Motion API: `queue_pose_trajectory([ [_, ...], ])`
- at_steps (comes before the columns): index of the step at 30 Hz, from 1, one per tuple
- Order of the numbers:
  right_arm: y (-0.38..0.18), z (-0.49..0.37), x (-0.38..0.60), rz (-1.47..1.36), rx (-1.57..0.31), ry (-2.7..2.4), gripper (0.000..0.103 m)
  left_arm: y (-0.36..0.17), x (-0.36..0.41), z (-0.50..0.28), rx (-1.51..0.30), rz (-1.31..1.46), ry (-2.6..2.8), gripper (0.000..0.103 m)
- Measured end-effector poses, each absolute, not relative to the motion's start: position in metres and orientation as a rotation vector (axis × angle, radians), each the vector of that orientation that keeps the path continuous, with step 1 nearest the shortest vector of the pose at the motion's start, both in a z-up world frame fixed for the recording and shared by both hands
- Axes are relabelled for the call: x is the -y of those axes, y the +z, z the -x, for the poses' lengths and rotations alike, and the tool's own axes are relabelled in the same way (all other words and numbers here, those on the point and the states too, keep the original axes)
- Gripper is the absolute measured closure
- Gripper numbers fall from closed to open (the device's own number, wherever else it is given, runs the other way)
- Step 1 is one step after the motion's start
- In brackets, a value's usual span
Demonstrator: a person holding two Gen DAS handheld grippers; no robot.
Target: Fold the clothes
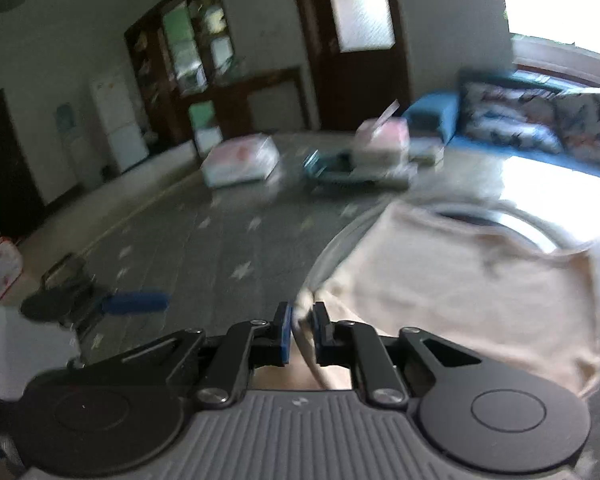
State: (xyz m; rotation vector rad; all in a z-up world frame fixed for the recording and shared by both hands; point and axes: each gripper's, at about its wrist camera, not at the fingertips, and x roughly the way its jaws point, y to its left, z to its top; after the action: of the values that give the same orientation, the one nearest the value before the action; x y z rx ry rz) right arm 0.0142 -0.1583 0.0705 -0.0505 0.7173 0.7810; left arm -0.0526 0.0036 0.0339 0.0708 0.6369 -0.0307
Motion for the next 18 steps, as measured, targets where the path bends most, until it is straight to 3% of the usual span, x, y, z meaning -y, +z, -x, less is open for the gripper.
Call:
queue_pose_trajectory([
  [4,0.074,-0.006,0.166,0.071,-0.706,0.799,0.087,0.035,-0.006,0.049,-0.649,-0.052,-0.051,0.000],
  [10,0.089,-0.004,0.217,0.109,-0.677,0.697,0.072,0.037,0.008,0.043,-0.647,-0.060,-0.089,0.000],
  [18,0.066,0.009,0.292,0.153,-0.758,0.533,0.072,0.033,0.032,0.022,-0.659,-0.099,-0.063,0.000],
])
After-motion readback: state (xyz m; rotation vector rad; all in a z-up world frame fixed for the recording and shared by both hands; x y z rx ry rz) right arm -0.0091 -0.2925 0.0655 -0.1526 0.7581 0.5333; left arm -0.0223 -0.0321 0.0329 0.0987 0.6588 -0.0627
